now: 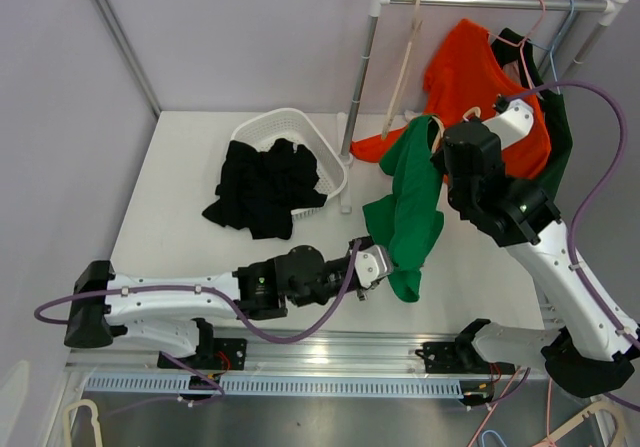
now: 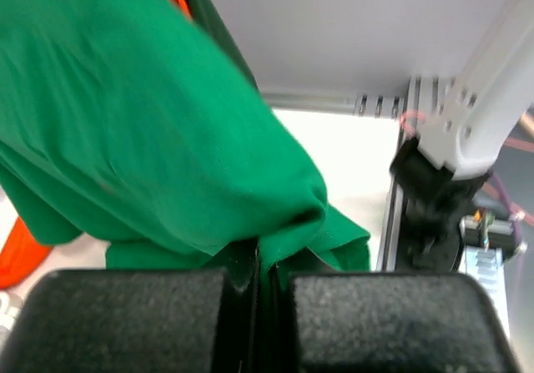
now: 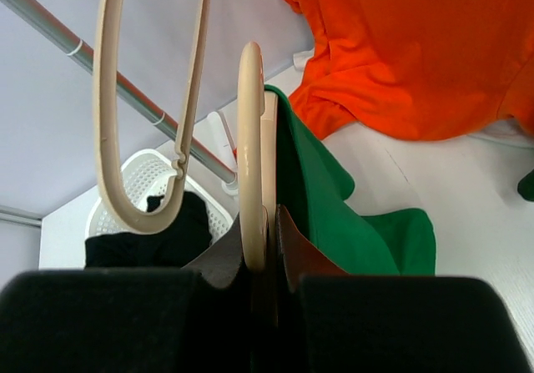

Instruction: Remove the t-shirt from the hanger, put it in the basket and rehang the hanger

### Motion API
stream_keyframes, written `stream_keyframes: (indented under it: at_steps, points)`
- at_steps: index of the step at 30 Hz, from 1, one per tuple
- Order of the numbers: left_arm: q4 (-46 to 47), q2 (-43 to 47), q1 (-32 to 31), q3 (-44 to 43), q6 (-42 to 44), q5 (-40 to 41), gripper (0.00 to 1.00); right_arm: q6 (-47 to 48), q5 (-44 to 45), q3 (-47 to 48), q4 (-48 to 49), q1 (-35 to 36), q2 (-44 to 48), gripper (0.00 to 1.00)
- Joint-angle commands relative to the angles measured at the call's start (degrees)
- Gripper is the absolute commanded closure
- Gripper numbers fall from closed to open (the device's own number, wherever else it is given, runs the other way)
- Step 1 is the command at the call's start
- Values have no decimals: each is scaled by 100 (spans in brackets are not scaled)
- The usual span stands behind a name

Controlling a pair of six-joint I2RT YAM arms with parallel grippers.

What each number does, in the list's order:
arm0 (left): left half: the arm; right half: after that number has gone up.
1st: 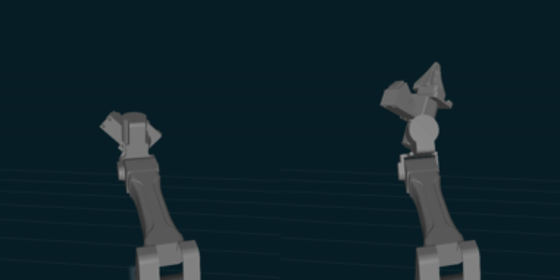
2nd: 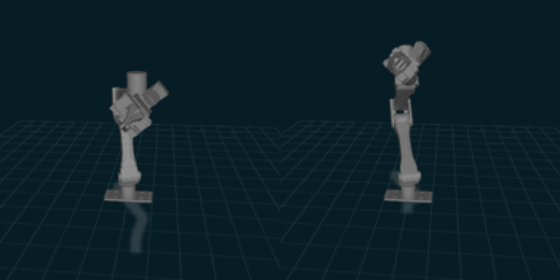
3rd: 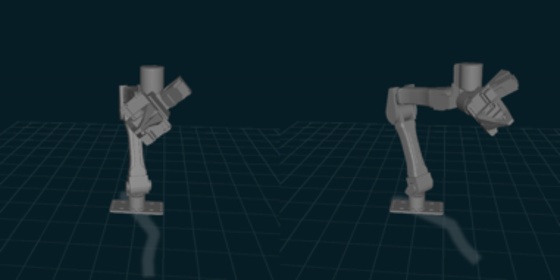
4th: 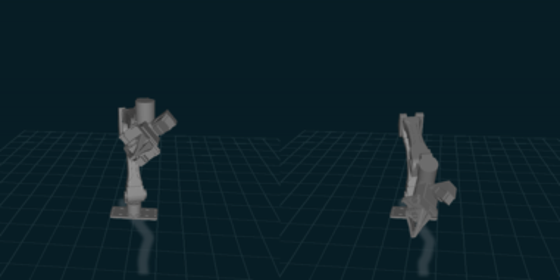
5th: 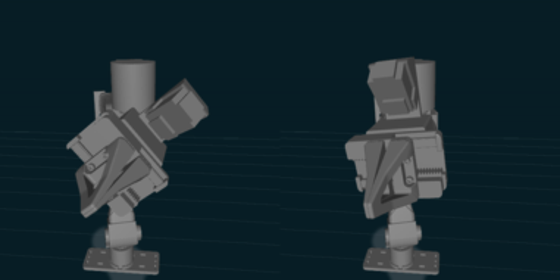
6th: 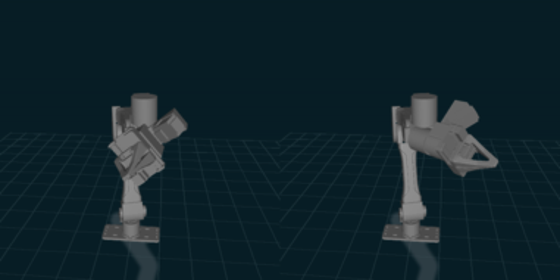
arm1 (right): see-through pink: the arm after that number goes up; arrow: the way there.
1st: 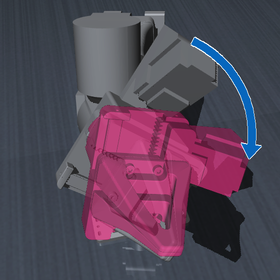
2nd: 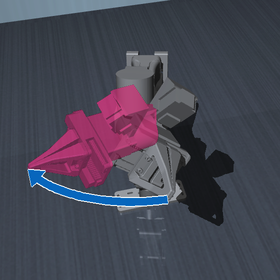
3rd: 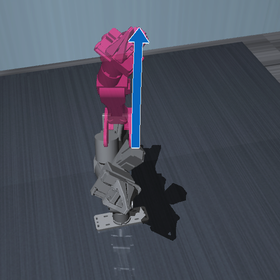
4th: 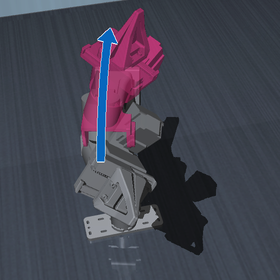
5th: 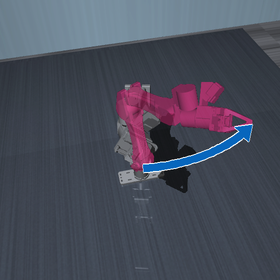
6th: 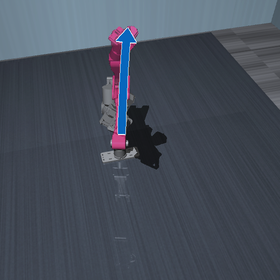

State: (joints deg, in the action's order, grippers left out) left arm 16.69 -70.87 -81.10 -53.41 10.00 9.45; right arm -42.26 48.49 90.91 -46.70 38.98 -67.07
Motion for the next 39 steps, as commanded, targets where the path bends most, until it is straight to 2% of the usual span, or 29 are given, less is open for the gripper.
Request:
stream_keyframes:
  at_steps: [1, 5, 6, 10, 14, 17, 19, 21, 22, 24, 25, 26, 28, 30, 32, 34, 35, 39]
  points:
    - [-253, 230, -29, -521, -244, -379, 99, 85, 345, 295, 503, 48, 27, 100]
    - [-333, 783, -177, -180, -586, -1478, 99, 402, 669, 567, 346, 48, -236, 100]
    - [-298, 864, -378, 74, -656, -1577, 99, 464, 679, 838, 145, 5, -428, 100]
    - [-140, 988, -985, 654, -806, -1710, 99, 640, 338, 1858, -758, -215, -1000, 100]
    - [773, 777, -1495, 1507, -1219, -1640, 99, 772, -111, 2816, -1744, -435, -1869, 100]
    - [1003, 706, -1724, 1762, -1360, -1421, 99, 824, -856, 3449, -2422, -891, -2283, 100]
    - [986, 724, -1769, 1807, -1387, -1236, 99, 1000, -1918, 3634, -2598, -1346, -2372, 100]
    - [959, 785, -1769, 1869, -1352, -1043, 99, 1193, -2701, 3653, -2625, -1533, -2416, 100]
    - [959, 829, -1778, 1904, -1299, -616, 99, 1211, -3026, 3688, -2677, -1525, -2425, 100]
    - [959, 899, -1760, 1896, -1229, 18, 99, 1255, -3222, 3697, -2800, -1412, -2347, 100]
    - [898, 969, -1734, 1878, -1211, 657, 99, 1273, -3284, 3662, -2827, -1315, -2285, 100]
    - [811, 996, -1560, 1834, -1272, 863, 99, 1247, -3363, 3531, -2845, -1140, -2206, 100]
    - [434, 1066, -1269, 1553, -1290, 700, 99, 1316, -3634, 3329, -2766, -1077, -1969, 100]
    - [388, 1119, -1162, 1518, -1054, 260, 99, 1317, -3497, 3292, -2835, -1304, -1933, 100]
    - [598, 1242, -1189, 1674, -1044, -492, 99, 1482, -3591, 3397, -2880, -1620, -2012, 100]
    - [861, 1260, -1355, 1859, -1009, -734, 99, 1545, -3592, 3634, -2968, -1885, -2186, 100]
    - [862, 1147, -1634, 1869, -1009, -578, 99, 1563, -3549, 3705, -2985, -1903, -2249, 100]
    - [695, 549, -2269, 1510, -1044, -541, 99, 1519, -3311, 3539, -2636, -1921, -2381, 100]
